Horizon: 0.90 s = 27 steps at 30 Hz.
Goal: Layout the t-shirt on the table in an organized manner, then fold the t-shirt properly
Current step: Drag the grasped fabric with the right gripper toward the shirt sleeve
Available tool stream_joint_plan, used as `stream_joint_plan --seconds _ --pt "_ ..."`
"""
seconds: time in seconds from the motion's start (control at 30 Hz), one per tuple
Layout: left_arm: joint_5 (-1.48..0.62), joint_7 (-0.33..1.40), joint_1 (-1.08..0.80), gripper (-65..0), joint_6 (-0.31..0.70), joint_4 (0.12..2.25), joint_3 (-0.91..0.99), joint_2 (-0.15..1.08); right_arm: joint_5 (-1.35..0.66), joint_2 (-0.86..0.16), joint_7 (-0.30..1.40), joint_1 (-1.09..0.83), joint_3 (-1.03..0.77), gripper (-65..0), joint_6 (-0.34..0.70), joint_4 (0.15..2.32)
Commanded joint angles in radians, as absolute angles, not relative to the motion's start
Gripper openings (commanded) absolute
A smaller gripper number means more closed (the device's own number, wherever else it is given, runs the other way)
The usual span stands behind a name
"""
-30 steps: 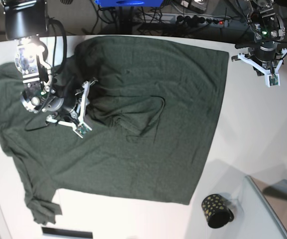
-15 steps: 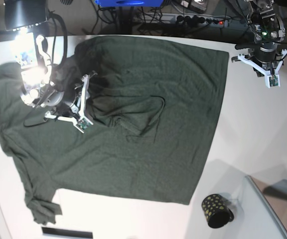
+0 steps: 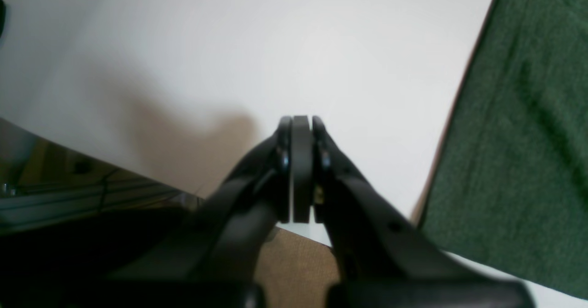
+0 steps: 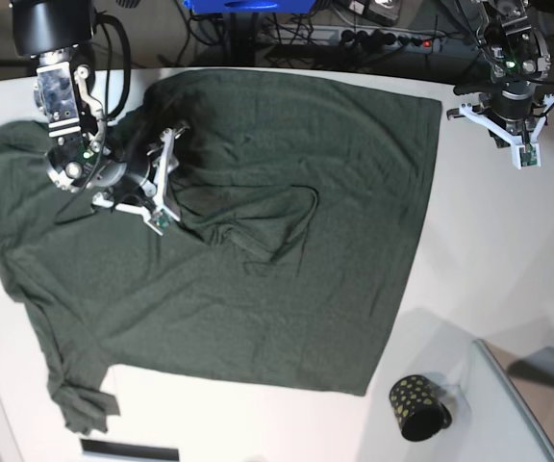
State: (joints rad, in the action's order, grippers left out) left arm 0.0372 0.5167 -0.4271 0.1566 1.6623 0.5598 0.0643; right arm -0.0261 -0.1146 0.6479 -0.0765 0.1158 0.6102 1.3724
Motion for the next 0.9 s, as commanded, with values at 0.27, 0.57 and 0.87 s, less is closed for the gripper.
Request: stream_joint_plan --seconds 0.27,0.57,0.87 --pt "0.038 0.499 -0.430 -65.0 0.151 1.676 0.565 0.074 -0.038 -0.120 0.630 -0.068 0.107 -43.4 0.607 1.431" --pt "0.036 0.499 -0.430 -65.0 0.151 1.676 0.565 0.074 -0.036 -0.127 0.627 -0.042 0.107 -43.5 0.605 1.371" --pt "0.036 0.499 -0.430 -65.0 0.151 1.676 0.565 0.074 -0.036 -0.127 0.627 -0.025 0.107 -58.4 0.605 1.345"
